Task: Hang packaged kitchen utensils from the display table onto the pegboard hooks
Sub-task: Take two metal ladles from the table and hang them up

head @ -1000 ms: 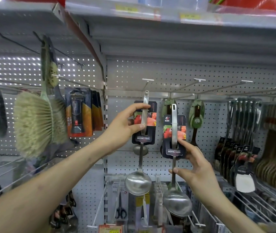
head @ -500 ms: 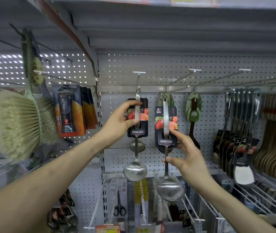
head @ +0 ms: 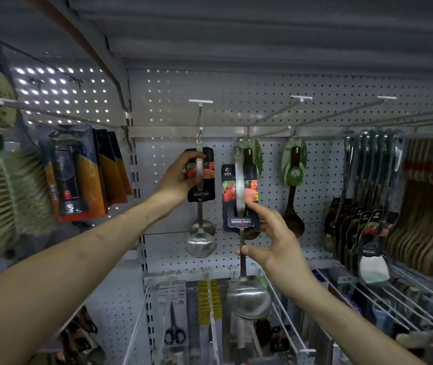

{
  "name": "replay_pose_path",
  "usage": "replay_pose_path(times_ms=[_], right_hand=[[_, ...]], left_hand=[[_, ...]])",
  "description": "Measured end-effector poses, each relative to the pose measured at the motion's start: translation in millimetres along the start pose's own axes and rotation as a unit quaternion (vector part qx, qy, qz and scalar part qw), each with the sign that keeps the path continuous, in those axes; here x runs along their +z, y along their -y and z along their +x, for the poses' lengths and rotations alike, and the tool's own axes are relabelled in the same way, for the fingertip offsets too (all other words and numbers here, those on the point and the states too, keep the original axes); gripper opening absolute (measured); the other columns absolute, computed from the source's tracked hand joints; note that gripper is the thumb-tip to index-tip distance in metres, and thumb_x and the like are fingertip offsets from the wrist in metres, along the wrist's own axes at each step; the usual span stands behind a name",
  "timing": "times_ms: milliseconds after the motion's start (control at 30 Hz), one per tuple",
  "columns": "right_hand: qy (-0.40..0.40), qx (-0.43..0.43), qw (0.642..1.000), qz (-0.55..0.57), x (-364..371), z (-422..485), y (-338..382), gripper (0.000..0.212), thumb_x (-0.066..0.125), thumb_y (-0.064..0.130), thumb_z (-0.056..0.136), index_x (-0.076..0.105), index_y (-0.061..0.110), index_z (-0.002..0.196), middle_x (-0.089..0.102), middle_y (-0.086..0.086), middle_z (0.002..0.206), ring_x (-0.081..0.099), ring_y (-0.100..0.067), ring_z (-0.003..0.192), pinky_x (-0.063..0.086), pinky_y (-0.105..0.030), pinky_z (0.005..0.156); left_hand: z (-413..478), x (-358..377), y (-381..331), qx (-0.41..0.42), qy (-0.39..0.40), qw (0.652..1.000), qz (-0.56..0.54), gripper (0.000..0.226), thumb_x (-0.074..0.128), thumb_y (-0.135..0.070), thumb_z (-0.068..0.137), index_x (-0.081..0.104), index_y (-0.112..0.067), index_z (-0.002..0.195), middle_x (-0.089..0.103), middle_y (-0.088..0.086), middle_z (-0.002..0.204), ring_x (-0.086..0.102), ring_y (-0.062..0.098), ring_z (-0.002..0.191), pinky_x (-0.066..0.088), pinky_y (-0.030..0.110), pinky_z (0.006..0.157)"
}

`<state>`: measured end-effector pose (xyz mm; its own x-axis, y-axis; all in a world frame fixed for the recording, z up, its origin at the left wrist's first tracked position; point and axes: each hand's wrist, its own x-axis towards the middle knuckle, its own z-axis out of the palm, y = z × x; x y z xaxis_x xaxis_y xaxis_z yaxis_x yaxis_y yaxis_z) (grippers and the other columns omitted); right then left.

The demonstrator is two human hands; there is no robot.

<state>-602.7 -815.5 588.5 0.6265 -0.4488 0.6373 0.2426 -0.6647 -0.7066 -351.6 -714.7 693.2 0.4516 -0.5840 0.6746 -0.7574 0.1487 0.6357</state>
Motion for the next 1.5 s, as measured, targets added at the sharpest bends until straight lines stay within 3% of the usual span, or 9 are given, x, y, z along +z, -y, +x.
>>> replay_pose_path(times_ms=[100,233,333,467,600,733,867,1233,1500], right_hand=[[-0.002,0.004,1.000,0.003,0.2,-0.7,1.4,0.093,0.083,0.000,0.089,0.048,0.065,0.145,0.049,0.033,0.139,0.044,0.012,0.133,0.041,-0.004,0.104],[-0.004,0.001,1.000,0.000,-1.3,-3.0,5.8,0.093,0.082,0.000,0.090,0.048,0.066,0.146,0.049,0.034,0.139,0.043,0.012,0.135,0.039,-0.002,0.104],[-0.002,-0.002,1.000,0.004,-1.3,-6.3,13.0,0.092,0.082,0.000,0.090,0.048,0.065,0.146,0.049,0.034,0.139,0.044,0.011,0.133,0.046,-0.014,0.107],[-0.003,-0.025,0.999,0.036,2.8,-10.5,27.3,0.090,0.081,-0.007,0.089,0.052,0.054,0.149,0.053,0.024,0.144,0.049,0.001,0.137,0.049,-0.009,0.102],[0.007,-0.051,0.997,0.060,11.6,-18.3,45.4,0.093,0.080,-0.009,0.088,0.053,0.058,0.147,0.053,0.024,0.140,0.053,0.003,0.132,0.053,-0.011,0.099],[0.028,-0.087,0.992,0.084,20.6,-25.5,62.2,0.097,0.076,-0.016,0.089,0.054,0.057,0.148,0.055,0.023,0.138,0.054,0.008,0.131,0.050,-0.006,0.096],[0.041,-0.094,0.991,0.090,29.4,-28.6,72.5,0.097,0.075,-0.015,0.090,0.052,0.057,0.151,0.056,0.019,0.126,0.056,0.000,0.120,0.056,-0.013,0.096],[0.023,-0.087,0.992,0.091,43.5,-17.3,70.7,0.093,0.076,-0.012,0.088,0.055,0.053,0.151,0.058,0.022,0.122,0.057,0.004,0.123,0.045,-0.002,0.094],[0.022,-0.070,0.993,0.088,53.2,-0.6,54.9,0.093,0.074,-0.012,0.089,0.055,0.058,0.148,0.056,0.032,0.129,0.054,0.008,0.126,0.045,-0.003,0.095]], left_hand=[[9.8,1.0,11.2,0.003,0.000,1.000,-0.007,0.051,0.060,0.005,0.102,0.061,-0.034,0.135,0.057,-0.038,0.123,0.057,-0.029,0.097,0.052,0.002,0.072],[13.7,1.0,17.6,-0.010,0.005,1.000,-0.016,0.054,0.060,0.003,0.103,0.061,-0.044,0.130,0.058,-0.040,0.122,0.061,-0.020,0.099,0.054,0.004,0.072],[12.9,0.3,19.8,-0.018,0.016,0.999,-0.030,0.066,0.063,0.006,0.100,0.062,-0.056,0.123,0.064,-0.043,0.115,0.066,-0.016,0.100,0.056,0.008,0.074],[2.4,-3.3,16.2,-0.022,0.015,0.999,-0.047,0.068,0.072,0.001,0.095,0.064,-0.060,0.124,0.063,-0.022,0.133,0.063,-0.003,0.116,0.053,0.018,0.093],[-27.7,-9.7,5.9,-0.006,0.002,0.999,-0.036,0.064,0.078,-0.014,0.094,0.060,-0.068,0.123,0.051,-0.038,0.135,0.049,-0.016,0.125,0.048,0.021,0.103],[-77.9,-20.9,-9.7,-0.015,0.038,0.998,-0.041,0.049,0.072,-0.033,0.099,0.056,-0.055,0.140,0.056,-0.022,0.148,0.049,0.000,0.140,0.045,0.039,0.113],[-131.2,-35.4,-28.2,-0.012,0.063,0.996,-0.065,0.052,0.065,-0.020,0.103,0.056,-0.049,0.145,0.065,-0.014,0.141,0.059,0.006,0.135,0.049,0.041,0.109],[-190.9,-57.4,-41.7,-0.039,0.112,0.986,-0.120,0.054,0.065,-0.028,0.106,0.050,-0.048,0.154,0.067,-0.001,0.135,0.066,0.024,0.129,0.059,0.041,0.105],[-199.9,-39.1,-26.0,-0.058,0.157,0.983,-0.077,0.099,0.082,-0.032,0.096,0.015,-0.067,0.160,0.066,-0.010,0.133,0.070,0.022,0.121,0.060,0.039,0.101]])
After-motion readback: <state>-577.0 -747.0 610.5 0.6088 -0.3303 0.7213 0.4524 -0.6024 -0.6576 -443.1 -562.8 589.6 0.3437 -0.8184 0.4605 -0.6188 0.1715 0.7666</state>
